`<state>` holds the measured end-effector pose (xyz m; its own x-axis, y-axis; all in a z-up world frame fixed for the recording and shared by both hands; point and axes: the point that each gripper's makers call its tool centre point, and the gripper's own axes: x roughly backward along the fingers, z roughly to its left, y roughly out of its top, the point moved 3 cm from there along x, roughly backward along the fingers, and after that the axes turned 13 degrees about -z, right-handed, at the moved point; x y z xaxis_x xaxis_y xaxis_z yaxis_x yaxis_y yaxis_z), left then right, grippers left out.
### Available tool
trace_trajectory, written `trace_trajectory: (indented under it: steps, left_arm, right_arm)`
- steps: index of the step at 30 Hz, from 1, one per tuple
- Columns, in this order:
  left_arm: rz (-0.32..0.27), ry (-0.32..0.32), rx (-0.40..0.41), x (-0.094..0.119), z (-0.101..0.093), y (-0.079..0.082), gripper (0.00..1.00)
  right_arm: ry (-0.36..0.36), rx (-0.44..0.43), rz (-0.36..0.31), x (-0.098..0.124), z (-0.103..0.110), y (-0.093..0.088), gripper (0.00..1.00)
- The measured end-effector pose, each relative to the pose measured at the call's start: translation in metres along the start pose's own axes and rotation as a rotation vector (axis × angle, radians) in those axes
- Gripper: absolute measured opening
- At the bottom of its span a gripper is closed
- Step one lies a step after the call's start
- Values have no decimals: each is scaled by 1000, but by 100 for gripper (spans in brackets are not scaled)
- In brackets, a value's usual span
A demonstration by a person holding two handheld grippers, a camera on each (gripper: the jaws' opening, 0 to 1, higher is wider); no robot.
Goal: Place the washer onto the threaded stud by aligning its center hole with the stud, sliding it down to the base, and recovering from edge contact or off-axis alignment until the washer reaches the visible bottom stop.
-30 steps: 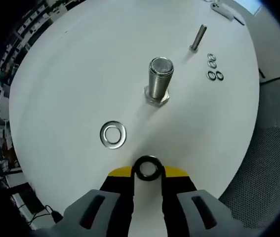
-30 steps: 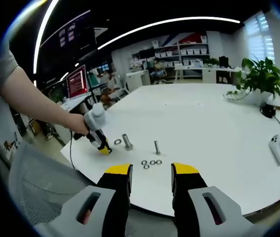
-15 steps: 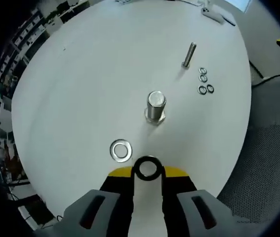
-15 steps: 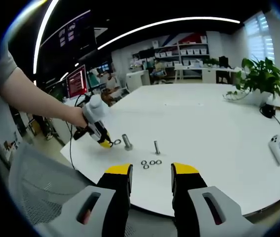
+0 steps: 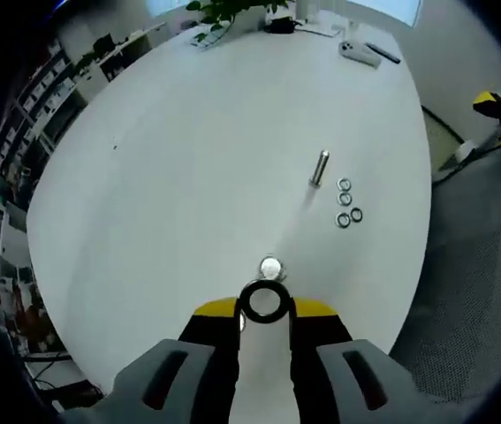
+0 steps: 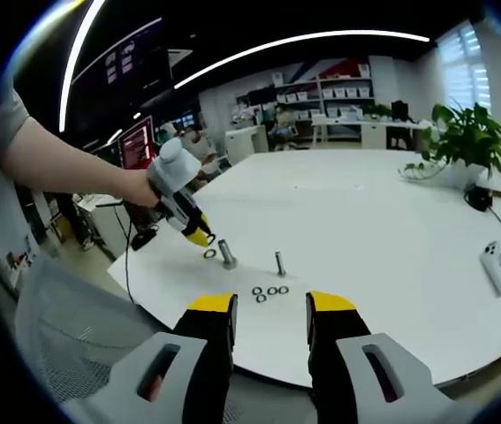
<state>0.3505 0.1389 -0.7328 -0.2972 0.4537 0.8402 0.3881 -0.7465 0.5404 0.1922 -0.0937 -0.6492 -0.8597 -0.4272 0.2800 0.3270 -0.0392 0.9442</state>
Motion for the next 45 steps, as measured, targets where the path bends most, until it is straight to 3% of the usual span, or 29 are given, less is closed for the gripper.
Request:
trace_trajectory:
  steps: [8,18,28,38,45]
  left_arm:
    - [2,-18,-37,-13,-5,11,18]
    - [40,-34,-67,-28,-5,7,18]
    - [132,-50,-140,-56,-10,-4,18]
    - [180,-62,-132,-67,-12,-13,18]
    - [166,-70,-113,-68,-14,-13,20]
  right_arm:
    - [-3,-8,-8,0,0,1,34]
    - [-10,-10,-9,0,-1,1,34]
    - [-11,-3,2,0,-2,0,34]
    - [-10,1,12,0,-2,-2,33]
    - [-5,3,13,-1,-1,-2,33]
